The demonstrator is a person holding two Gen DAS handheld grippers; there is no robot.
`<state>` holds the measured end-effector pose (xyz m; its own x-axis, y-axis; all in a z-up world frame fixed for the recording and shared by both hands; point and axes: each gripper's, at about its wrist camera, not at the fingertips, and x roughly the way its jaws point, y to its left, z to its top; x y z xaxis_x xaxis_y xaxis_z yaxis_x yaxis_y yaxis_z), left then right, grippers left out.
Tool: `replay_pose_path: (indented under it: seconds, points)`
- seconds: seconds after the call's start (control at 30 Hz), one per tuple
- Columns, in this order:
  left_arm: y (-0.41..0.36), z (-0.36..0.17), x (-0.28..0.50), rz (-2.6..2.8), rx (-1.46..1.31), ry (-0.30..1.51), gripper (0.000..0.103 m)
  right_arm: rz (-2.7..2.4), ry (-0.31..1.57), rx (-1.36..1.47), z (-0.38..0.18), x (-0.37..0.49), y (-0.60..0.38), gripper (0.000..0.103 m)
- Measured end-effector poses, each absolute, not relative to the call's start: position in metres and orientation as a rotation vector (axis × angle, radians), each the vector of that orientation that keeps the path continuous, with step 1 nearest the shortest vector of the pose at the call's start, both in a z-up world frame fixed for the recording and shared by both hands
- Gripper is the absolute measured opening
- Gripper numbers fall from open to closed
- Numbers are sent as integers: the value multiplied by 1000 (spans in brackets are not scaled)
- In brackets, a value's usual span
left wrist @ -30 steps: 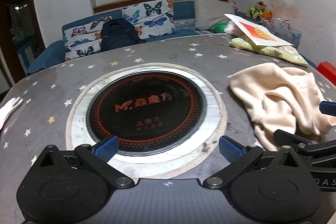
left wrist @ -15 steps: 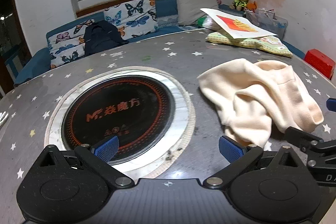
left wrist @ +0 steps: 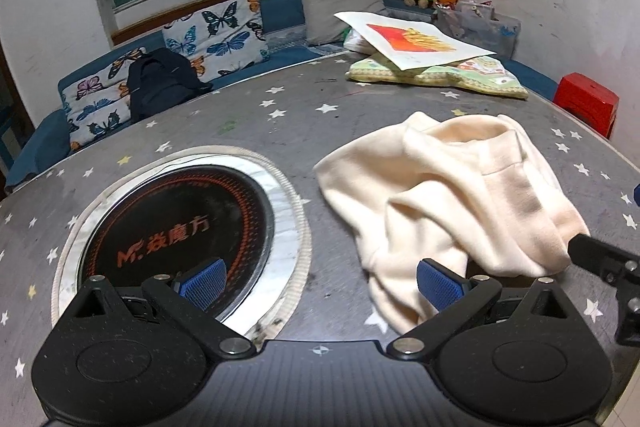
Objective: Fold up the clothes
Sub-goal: 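Move both tools toward the crumpled cream shirt beside the cooktop, then close the right tool on the shirt's collar edge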
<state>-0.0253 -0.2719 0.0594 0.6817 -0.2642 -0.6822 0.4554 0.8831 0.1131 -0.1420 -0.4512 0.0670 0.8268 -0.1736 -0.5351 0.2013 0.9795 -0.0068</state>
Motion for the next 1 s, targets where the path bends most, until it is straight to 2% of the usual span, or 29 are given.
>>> replay_pose_path:
  seconds: [0.43,0.57,1.0]
  points:
    - [-279,56,-15,-423,289,730,103,-103,554,109,69,-121,-460,86]
    - [-277,55,-13,-421,286,735,103,-77,556,106,69,-111,-455,84]
    - [-270,53,-6,-417,281,737,103,-4,587,132,67,-80,-453,61]
